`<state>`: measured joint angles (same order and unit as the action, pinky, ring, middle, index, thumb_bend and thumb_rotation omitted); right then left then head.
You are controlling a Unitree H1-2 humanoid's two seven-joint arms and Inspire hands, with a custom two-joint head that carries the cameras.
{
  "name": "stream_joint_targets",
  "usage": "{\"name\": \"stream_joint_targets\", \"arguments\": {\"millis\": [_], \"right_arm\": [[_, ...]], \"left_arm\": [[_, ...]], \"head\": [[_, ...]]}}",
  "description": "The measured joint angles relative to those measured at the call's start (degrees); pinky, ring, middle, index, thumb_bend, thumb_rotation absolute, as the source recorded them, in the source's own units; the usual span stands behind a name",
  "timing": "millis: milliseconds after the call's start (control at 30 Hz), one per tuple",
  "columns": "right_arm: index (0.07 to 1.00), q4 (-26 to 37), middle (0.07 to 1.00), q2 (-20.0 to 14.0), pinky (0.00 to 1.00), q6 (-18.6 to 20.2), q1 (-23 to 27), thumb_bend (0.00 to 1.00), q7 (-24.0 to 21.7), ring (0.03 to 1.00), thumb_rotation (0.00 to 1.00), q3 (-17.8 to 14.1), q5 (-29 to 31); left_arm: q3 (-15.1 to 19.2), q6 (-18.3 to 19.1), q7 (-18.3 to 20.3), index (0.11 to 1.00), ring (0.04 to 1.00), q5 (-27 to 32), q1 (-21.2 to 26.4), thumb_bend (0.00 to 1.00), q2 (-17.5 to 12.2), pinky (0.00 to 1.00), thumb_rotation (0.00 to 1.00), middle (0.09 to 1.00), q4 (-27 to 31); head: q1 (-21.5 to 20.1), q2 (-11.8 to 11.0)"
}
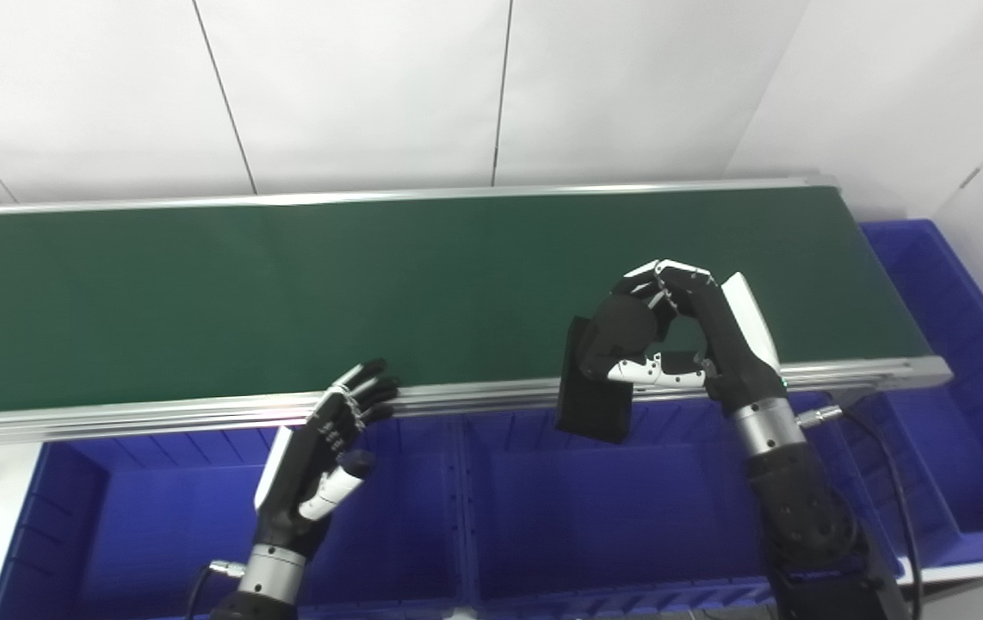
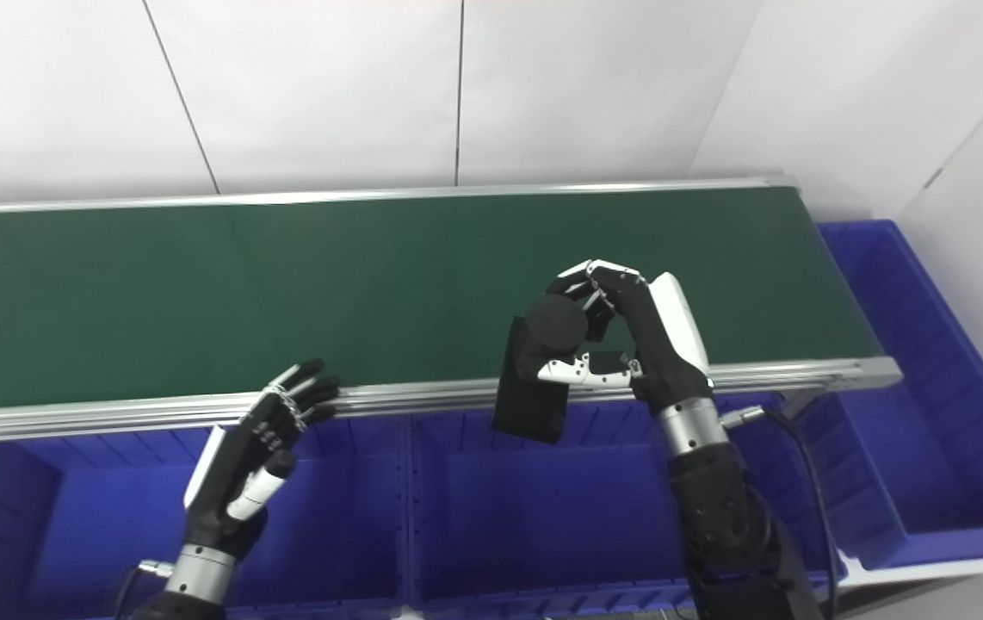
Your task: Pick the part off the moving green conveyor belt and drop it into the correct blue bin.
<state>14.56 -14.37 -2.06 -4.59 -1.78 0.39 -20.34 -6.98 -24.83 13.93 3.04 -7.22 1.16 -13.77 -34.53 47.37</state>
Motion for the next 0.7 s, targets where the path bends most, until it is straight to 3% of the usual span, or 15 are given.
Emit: {"name": "stream_joint_targets", "arguments": {"millis": [267,367,533,700], "right_arm": [[0.527,1.7,0.419,0.0,0.24,0.5,-6.1,0.52,0.0,0.297,0.0,-0.1,-4.9],[0.527,1.2,0.417,-0.8,0.23,0.5,-7.7,0.52,-0.1,0.29,0.0,1.3,-8.8],[0.526,-1.5,0.428,-1.7,0.26,1.2,-8.2,0.52,-2.6,0.322,0.0,2.9,-10.2],[0.523,-7.7,0.419,-3.5,0.26,3.0,-6.4,0.52,-6.8,0.318,0.0,6.7,-12.9]], "left_arm": [[0.8,0.0,1.2,0.84,0.801,0.0,0.1,0.89,-0.1,0.76,0.74,0.804,0.7],[1.2,0.0,1.6,0.843,0.799,0.0,0.1,0.88,-0.2,0.75,0.75,0.805,0.7],[1.5,0.0,2.1,0.84,0.794,0.0,0.1,0.89,-0.2,0.74,0.74,0.798,0.8],[1.7,0.0,2.4,0.848,0.803,0.0,0.1,0.89,-0.2,0.75,0.75,0.81,0.8]], "head": [[-1.4,1.1],[-1.9,1.1],[-2.6,1.3],[-2.8,1.1]]}}
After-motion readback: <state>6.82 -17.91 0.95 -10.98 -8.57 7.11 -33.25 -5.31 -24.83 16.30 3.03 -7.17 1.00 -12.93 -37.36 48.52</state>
